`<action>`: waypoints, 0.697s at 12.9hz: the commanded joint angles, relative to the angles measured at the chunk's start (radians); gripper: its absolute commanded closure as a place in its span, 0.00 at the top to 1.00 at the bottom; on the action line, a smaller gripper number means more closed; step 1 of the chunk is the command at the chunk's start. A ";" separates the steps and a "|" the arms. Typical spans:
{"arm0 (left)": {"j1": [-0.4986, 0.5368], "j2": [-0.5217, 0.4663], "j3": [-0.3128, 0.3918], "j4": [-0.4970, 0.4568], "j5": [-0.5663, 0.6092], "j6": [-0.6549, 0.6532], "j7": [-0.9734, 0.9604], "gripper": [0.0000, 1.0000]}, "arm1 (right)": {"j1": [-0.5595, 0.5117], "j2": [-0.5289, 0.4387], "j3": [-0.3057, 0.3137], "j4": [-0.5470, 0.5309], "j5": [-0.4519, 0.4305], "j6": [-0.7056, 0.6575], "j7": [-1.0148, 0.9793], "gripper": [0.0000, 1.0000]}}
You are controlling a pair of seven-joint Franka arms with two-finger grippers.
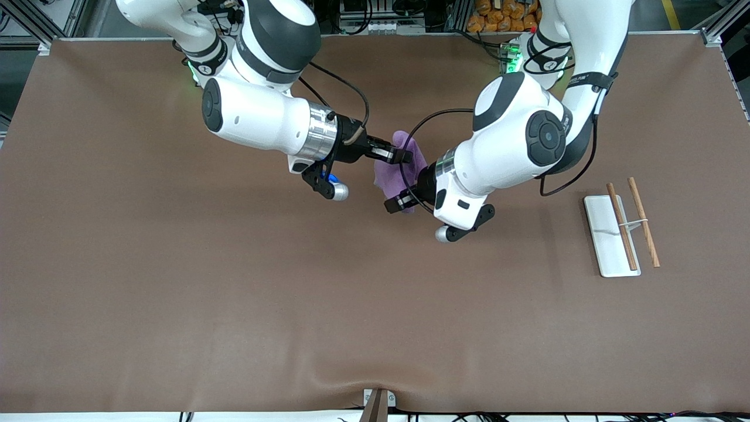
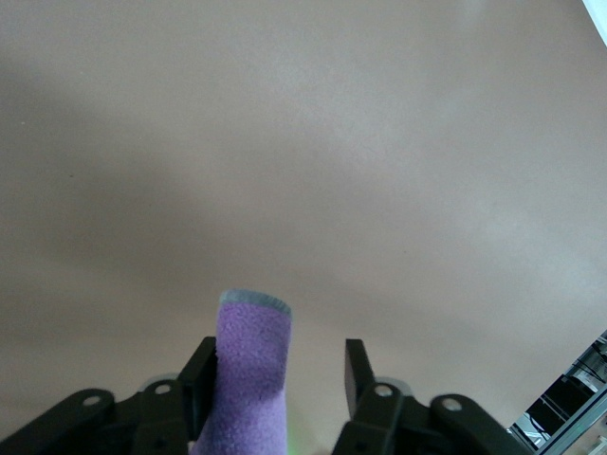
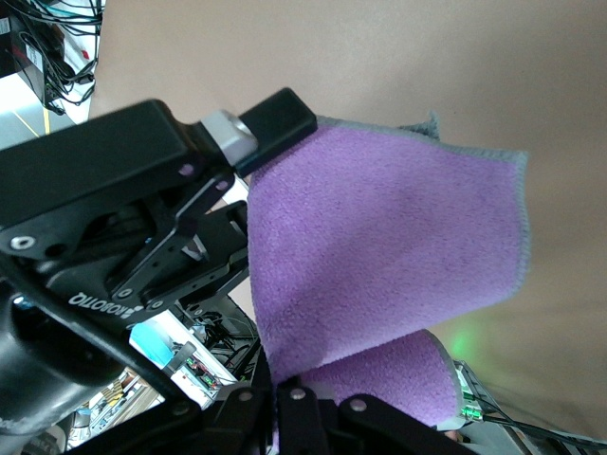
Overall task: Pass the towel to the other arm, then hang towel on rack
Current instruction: 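Grasp the hanging towel with the left gripper beside the right gripper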
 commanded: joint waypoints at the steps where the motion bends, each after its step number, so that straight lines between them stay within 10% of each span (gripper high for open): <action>1: -0.005 0.006 0.003 0.022 0.006 -0.015 -0.014 0.00 | 0.010 0.010 -0.004 0.021 0.021 0.004 0.012 0.00; 6: 0.009 -0.030 0.012 0.025 0.057 -0.041 -0.008 0.00 | 0.008 0.010 -0.004 0.021 0.022 0.002 0.012 0.00; 7: 0.035 -0.046 0.015 0.027 0.057 -0.070 -0.006 0.00 | -0.002 0.010 -0.004 0.021 0.019 -0.002 0.009 0.99; 9: 0.081 -0.089 0.014 0.028 0.054 -0.116 -0.005 0.00 | 0.005 0.009 -0.006 0.021 0.008 -0.005 0.004 1.00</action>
